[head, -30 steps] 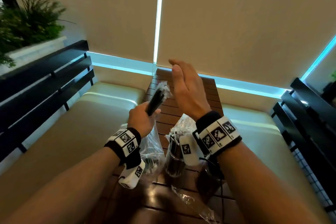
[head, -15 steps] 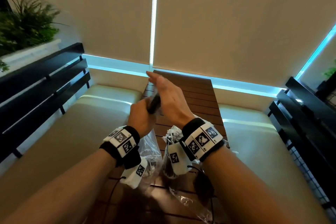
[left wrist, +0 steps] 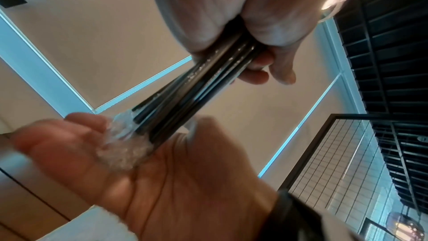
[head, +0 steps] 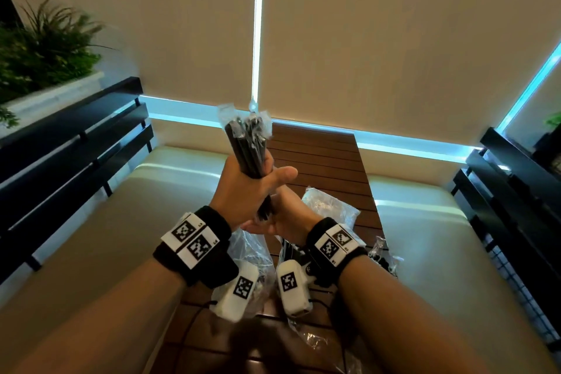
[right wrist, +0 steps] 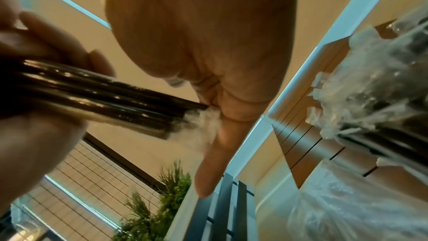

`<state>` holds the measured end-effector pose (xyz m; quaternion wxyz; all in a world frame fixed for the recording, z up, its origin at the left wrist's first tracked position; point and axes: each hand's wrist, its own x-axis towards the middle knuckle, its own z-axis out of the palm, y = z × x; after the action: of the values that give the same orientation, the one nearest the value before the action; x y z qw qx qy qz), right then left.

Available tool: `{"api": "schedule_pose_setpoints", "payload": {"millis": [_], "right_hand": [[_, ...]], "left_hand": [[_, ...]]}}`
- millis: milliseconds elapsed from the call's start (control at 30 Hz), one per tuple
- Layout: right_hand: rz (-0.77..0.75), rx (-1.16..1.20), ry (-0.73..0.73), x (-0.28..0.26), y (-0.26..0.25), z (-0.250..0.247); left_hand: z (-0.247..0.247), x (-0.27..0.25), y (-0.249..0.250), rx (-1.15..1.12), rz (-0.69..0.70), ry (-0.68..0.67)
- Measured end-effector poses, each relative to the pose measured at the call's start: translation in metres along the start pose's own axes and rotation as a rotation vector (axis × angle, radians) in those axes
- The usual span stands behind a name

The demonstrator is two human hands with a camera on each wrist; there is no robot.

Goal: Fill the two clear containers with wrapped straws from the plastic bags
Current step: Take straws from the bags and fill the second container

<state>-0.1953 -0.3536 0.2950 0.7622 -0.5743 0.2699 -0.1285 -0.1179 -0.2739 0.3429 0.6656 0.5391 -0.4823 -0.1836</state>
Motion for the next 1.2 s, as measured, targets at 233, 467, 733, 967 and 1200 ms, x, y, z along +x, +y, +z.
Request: {"api": "schedule_pose_setpoints", "payload": {"millis": [233,467,733,967,1200], "right_hand": [[-0.022,0.222,0.02,-0.006,0.004,0.006],[-0.174,-0.677,0.539,-0.009,0.014,-0.032],[-0.053,-0.75,0.793,-0.023,0.096,-0.05],[-0.043,-0.559,0.76,-0.008,0.153,-0.063],[-0.121,-0.619,0.793,0.02,0.172,-0.08]], "left_hand": [[0.011,-0.003,-0.016,0.107,-0.139,-0.019],[-0.004,-0.01,-0.053,0.109,-0.118,0.135],[0.015,-0.013,-0.101,-0.021,-0.298,0.287],[0.025,-0.005,-0.116,-0.035,-0.292,0.211],[0.036,-0.007,-0.131,-0.091,-0.342,0.189]]}}
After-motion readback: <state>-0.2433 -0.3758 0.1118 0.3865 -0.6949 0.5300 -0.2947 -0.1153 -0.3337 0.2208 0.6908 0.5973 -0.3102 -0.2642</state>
